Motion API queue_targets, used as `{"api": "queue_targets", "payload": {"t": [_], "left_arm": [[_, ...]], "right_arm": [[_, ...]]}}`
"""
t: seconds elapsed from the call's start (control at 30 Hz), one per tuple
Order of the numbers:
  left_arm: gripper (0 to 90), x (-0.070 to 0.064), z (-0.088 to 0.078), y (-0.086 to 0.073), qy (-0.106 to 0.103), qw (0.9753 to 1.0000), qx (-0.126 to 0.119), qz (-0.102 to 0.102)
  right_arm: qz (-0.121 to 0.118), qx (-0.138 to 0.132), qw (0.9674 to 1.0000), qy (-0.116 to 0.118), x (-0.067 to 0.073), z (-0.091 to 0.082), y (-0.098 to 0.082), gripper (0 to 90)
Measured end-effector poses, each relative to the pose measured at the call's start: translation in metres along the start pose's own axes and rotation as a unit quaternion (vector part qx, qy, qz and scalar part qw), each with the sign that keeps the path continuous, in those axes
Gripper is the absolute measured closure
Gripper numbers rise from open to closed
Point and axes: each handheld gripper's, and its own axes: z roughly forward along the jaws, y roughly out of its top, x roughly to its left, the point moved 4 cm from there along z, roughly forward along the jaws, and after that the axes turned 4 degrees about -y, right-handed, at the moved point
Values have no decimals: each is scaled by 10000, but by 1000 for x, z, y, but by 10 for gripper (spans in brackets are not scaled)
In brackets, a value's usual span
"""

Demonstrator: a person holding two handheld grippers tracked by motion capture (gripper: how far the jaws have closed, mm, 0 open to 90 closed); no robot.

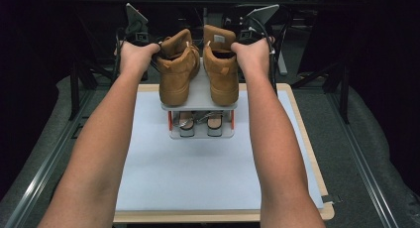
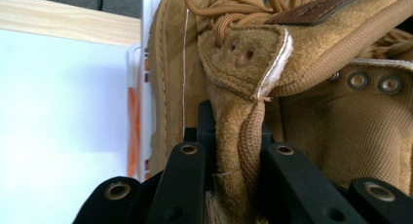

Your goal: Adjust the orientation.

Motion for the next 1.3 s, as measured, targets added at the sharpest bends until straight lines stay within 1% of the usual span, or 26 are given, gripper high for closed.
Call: {"api": "queue_targets", "payload": {"t": [0.1, 0.13, 0.17, 0.2, 0.3, 0.33, 0.4, 0.43, 0.47, 0.53, 0.57, 0.63, 0.7, 0.73, 0.77, 0.87, 0.9, 1.03, 1.07, 1.1, 1.13, 1.2, 1.27, 1.3], "left_arm": [[829, -2, 2, 0, -41, 10000, -59, -49], [829, -2, 3, 0, -80, 9999, -87, -72], [829, -3, 5, 0, -55, 9999, -106, -78], [829, -3, 5, -1, -74, 9998, -156, -90], [827, -3, 7, -1, -73, 9998, -128, -97], [827, -2, 8, -2, -67, 9999, -93, -97], [827, -2, 8, -3, -100, 9998, -126, -81], [826, -1, 9, -3, -80, 9999, -94, -72], [826, -1, 9, -4, -72, 9999, -114, -69], [824, -3, 10, -5, -35, 10000, -90, -3], [823, -3, 11, -5, -26, 9999, -116, -1], [821, -3, 11, -6, 16, 10000, -71, 17], [818, 0, 11, -6, -10, 10000, -26, 6], [816, 1, 11, -7, -41, 10000, -30, -3], [814, 1, 11, -7, -22, 10000, -58, 7], [808, -1, 12, -8, 43, 9999, -13, 114], [805, -1, 12, -9, 54, 9999, 17, 122], [797, 0, 13, -10, 17, 9999, 29, 104], [794, 1, 13, -10, -11, 9999, 63, 128], [787, 1, 13, -10, -29, 9999, 78, 106], [779, 2, 12, -10, -38, 9998, 116, 152], [765, 1, 13, -10, -39, 9999, 75, 142], [748, 0, 13, -10, 9, 9998, 65, 210], [737, 0, 13, -10, -3, 9997, 73, 215]], "right_arm": [[27, 28, 10000, -33, 0, 6, 0, 832], [56, -14, 10000, -23, 0, 7, 0, 832], [99, -7, 10000, -7, -1, 9, -1, 831], [123, -7, 9999, 5, -2, 11, -1, 832], [173, 0, 9998, 22, -2, 14, -2, 830], [148, 17, 9999, 4, -2, 15, -2, 829], [152, -14, 9999, 6, -1, 16, -2, 829], [174, -14, 9998, 20, -1, 16, -3, 828], [204, -39, 9998, 40, 0, 17, -3, 828], [173, -5, 9998, 17, 0, 19, -3, 827], [165, -15, 9999, 15, 1, 19, -4, 826], [159, -42, 9999, -1, 2, 21, -4, 823], [139, 4, 9999, -13, 2, 22, -6, 822], [86, -23, 9999, -52, 2, 23, -6, 819], [46, 21, 10000, -75, 2, 22, -6, 817], [-57, 18, 9999, -144, 3, 23, -7, 810], [-127, 28, 9997, -190, 4, 23, -7, 807], [-216, 24, 9994, -283, 5, 23, -8, 800], [-216, 40, 9994, -286, 5, 23, -8, 798], [-228, 42, 9993, -303, 6, 22, -8, 795], [-230, 47, 9993, -296, 5, 23, -8, 790], [-257, 40, 9993, -277, 5, 23, -8, 782], [-251, 59, 9993, -281, 5, 22, -8, 772], [-289, 84, 9992, -265, 5, 22, -8, 766]]}}
